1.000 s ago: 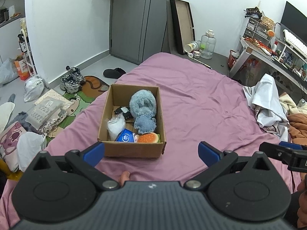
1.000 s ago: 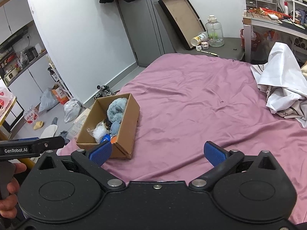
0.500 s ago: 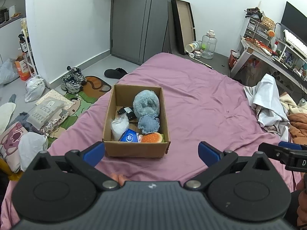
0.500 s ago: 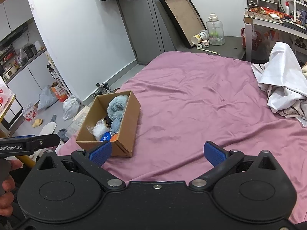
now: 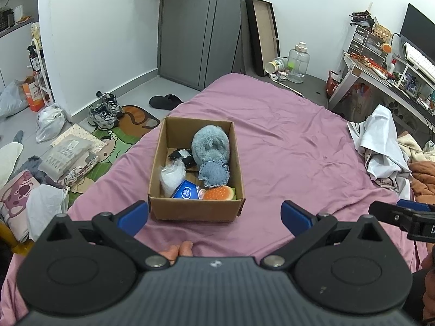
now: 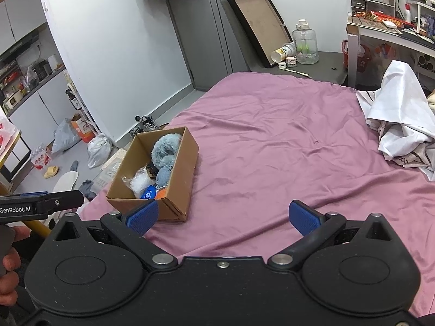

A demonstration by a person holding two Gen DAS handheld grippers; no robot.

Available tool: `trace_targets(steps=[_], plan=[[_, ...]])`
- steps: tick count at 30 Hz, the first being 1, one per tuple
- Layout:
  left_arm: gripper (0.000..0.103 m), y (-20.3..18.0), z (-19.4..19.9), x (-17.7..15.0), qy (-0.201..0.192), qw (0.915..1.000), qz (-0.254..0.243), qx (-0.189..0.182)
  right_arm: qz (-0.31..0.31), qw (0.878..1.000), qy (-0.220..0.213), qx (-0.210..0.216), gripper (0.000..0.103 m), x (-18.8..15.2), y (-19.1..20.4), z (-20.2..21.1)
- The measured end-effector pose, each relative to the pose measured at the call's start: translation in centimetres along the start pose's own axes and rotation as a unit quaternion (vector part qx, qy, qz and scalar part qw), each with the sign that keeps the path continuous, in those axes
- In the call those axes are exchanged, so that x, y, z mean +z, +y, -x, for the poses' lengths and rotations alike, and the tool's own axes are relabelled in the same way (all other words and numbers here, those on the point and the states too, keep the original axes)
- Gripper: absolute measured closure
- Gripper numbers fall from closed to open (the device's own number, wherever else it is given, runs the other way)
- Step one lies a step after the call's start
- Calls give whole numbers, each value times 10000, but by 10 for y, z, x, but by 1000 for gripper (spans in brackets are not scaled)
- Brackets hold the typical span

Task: Organize soft objects

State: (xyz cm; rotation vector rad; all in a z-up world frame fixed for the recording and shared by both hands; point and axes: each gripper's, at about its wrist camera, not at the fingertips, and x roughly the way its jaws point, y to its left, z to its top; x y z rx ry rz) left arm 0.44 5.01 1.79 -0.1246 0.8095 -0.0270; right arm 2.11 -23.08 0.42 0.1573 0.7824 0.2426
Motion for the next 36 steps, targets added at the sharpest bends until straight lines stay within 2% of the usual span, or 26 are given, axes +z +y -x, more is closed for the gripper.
trace_targets(steps=[36], plan=[[0,-2,-4,-1,18,10000,-3,50,27,10000,-7,-94,0,-3,-2,-3]])
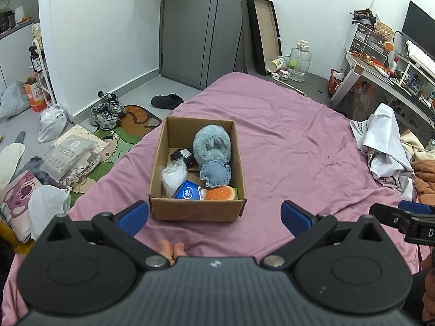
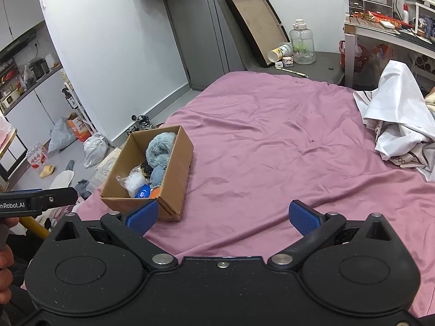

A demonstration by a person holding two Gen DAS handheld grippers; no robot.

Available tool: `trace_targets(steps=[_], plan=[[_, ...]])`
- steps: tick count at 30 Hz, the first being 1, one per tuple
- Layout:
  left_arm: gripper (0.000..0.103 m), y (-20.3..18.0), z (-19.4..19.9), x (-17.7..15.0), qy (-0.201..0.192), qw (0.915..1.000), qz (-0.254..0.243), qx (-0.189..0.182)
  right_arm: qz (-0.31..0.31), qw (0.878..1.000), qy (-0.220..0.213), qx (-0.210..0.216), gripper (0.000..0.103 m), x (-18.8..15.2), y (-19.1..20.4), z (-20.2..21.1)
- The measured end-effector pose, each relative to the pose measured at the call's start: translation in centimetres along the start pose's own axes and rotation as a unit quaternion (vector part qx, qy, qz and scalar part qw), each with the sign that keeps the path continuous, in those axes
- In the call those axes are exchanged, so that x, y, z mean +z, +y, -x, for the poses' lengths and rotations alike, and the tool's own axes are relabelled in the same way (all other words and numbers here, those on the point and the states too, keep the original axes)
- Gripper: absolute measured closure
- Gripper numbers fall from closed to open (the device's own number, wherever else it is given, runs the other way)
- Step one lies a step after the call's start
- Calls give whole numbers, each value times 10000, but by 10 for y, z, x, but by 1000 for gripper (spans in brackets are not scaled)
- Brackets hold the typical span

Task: Organize soft objects

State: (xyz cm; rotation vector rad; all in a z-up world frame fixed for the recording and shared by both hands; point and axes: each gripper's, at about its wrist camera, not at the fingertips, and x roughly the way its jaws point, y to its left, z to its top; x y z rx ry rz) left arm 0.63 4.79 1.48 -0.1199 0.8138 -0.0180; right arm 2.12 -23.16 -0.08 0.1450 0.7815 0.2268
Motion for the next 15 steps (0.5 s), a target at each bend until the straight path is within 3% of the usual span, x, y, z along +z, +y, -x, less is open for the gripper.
trace_targets(steps=[15], plan=[[0,0,0,0,3,10000,-17,7,27,9999,46,-89,0,0,-1,-4]])
